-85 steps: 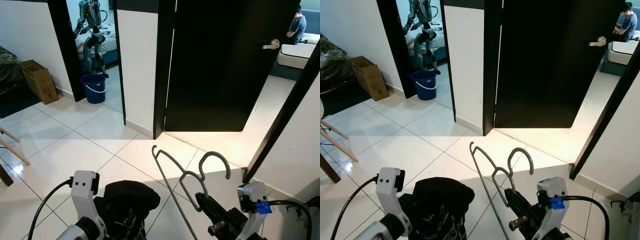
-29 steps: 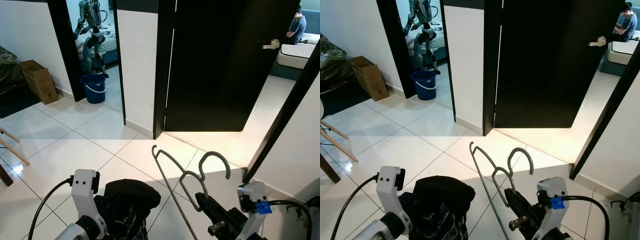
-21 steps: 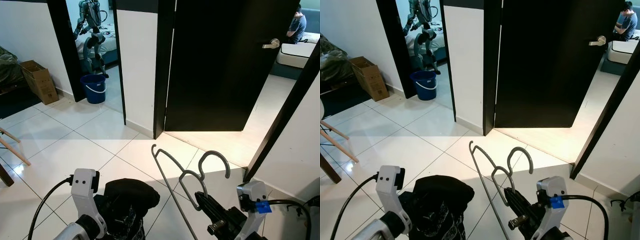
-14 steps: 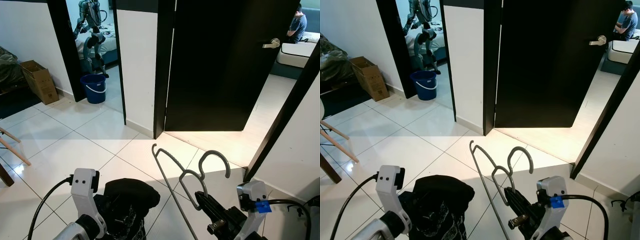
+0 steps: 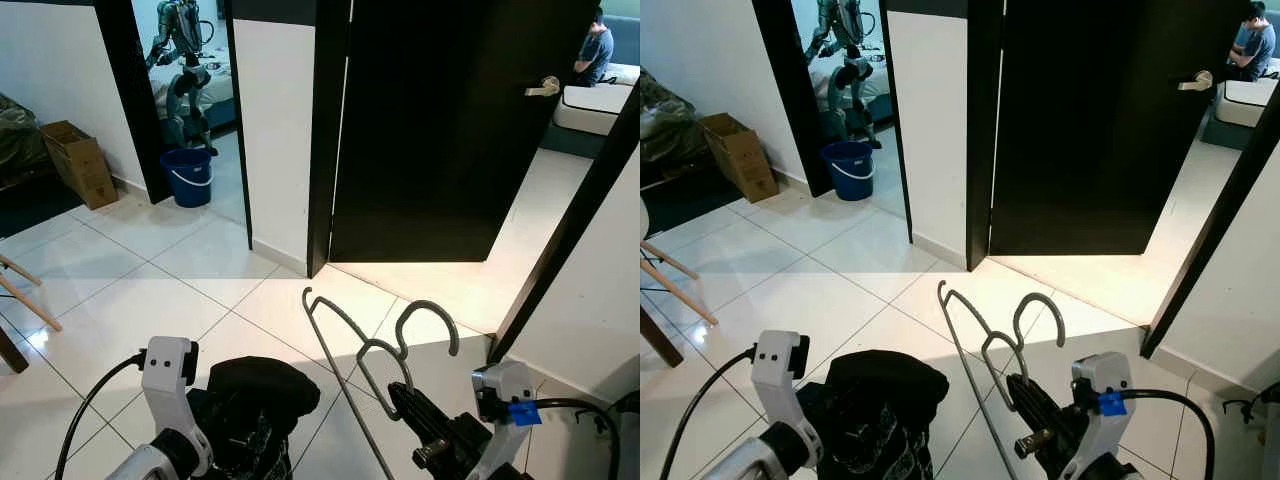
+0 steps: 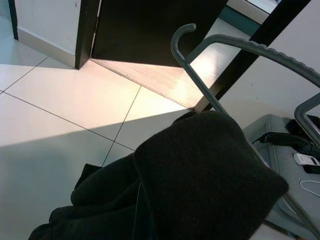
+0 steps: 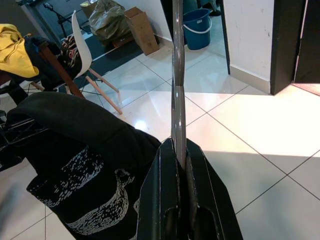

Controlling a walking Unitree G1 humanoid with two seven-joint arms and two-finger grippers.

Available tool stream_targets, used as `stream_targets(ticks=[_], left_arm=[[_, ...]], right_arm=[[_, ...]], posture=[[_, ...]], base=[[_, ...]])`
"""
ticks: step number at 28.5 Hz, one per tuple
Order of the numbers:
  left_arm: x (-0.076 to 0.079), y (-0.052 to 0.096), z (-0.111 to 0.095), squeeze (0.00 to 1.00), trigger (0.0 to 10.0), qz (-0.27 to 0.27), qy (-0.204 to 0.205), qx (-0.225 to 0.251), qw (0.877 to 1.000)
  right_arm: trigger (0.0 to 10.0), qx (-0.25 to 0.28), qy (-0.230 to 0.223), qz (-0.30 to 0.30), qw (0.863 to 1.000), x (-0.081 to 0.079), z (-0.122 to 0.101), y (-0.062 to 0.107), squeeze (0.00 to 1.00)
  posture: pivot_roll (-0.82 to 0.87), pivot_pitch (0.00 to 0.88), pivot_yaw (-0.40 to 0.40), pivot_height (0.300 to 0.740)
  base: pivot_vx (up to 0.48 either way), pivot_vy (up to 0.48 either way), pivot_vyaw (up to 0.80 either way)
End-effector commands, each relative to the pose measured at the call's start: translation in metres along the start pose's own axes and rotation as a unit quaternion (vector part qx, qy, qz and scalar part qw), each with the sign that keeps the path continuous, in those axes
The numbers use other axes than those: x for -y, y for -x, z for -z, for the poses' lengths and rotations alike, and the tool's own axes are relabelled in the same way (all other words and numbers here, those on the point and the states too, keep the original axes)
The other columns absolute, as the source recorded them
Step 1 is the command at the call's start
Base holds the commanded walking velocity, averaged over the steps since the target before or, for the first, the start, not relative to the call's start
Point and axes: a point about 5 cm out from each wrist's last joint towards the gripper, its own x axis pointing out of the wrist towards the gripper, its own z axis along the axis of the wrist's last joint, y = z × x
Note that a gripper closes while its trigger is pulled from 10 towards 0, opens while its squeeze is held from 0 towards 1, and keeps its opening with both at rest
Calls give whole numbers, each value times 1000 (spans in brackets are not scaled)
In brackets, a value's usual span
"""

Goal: Hang hanger

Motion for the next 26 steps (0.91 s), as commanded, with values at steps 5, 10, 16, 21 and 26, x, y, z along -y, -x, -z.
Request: stream_targets(ticks=[5,10,16,21,26], left_arm=[[-2,2,-1,0,10000,5,2,2,1000],[-1,1,-2,0,10000,5,3,2,1000],[-1,1,-3,0,10000,5,4,4,1000],[1,0,-6,0,10000,12,1,9,1000],[3,-3,-6,0,10000,20,-5,9,1000]], right_arm=[[10000,8,6,-3,1000,-2,-2,1,0],[10000,9,7,-3,1000,-2,-3,1,0],[10000,10,7,-2,1000,-2,-4,0,0],[10000,13,10,-7,1000,-6,-5,-2,0],[10000,12,13,-13,1000,-8,-5,-4,0]], posture=[[-24,0,-26,740],[-25,0,-25,740],[-24,0,-25,740],[-17,0,-23,740],[-13,0,-22,740]], base=[[0,0,0],[0,0,0],[0,0,0],[0,0,0],[0,0,0]])
